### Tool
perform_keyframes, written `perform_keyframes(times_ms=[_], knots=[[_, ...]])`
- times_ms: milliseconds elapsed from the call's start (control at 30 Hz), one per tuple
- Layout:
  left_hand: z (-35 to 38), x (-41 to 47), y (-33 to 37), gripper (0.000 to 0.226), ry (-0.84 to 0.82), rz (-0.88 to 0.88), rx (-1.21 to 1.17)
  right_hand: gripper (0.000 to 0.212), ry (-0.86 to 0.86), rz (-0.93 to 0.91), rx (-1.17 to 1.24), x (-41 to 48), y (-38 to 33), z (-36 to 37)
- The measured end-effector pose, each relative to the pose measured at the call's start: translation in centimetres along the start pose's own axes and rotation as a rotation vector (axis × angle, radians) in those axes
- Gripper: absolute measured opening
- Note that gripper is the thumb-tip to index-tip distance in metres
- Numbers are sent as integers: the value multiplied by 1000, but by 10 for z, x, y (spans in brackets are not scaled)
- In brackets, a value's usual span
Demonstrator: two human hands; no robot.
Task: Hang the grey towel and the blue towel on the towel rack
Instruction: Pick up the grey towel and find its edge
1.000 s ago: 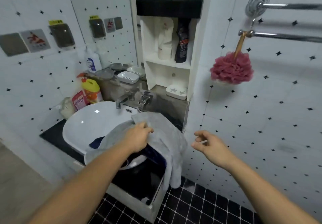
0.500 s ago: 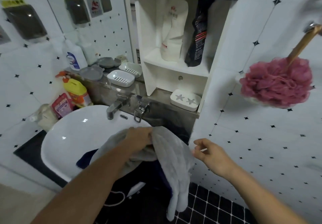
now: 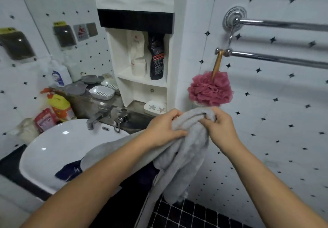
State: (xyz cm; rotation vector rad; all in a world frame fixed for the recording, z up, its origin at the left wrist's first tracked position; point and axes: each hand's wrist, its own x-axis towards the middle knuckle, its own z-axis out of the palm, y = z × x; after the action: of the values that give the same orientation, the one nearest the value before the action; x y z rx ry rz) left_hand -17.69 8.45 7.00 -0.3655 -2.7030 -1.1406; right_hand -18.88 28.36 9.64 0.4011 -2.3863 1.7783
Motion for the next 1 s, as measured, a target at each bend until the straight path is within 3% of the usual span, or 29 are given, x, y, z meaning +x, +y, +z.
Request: perform_keyframes(times_ms=[67,133,267,367,433,500,567,633,700,733,800,900,933,1000], knots=[[19,-19,-3,36,53,-89,251,26,46,-10,55,-8,-8,-34],[31,-38,-12,28,67,-255,324,24,53,-33,62,-17,-12,-68],[30,-63,0,10,205,-539,44,19,31,-12,41,-30,-8,-131],[23,-49,51,24,373,-453,-88,24,-71,87,-124,-41,7,-164],[23,-31,95,21,395,-337,-154,56,-170,107,-336,-52,16,-173],[32,-9,137,23,351,-263,-207,93,-298,56,-398,-63,14,-169],[50,11,180,19,236,-198,-194,103,-370,-36,-348,-69,6,-156],[72,22,214,16,182,-140,-194,74,-229,-101,-335,-66,2,-149],[85,26,236,12,191,-125,-273,32,-2,-56,-235,-59,-4,-157],[88,25,238,11,176,-104,-350,21,54,-28,-169,-56,-5,-164],[91,18,231,23,91,-69,-469,16,81,-3,-129,-51,-4,-180],[111,-6,205,51,-116,-190,-610,14,153,20,-134,-50,-5,-195],[121,-16,196,52,-179,-247,-648,19,182,21,-125,-49,-5,-198],[137,-25,184,31,-245,-312,-708,25,239,20,-113,-46,-3,-200]])
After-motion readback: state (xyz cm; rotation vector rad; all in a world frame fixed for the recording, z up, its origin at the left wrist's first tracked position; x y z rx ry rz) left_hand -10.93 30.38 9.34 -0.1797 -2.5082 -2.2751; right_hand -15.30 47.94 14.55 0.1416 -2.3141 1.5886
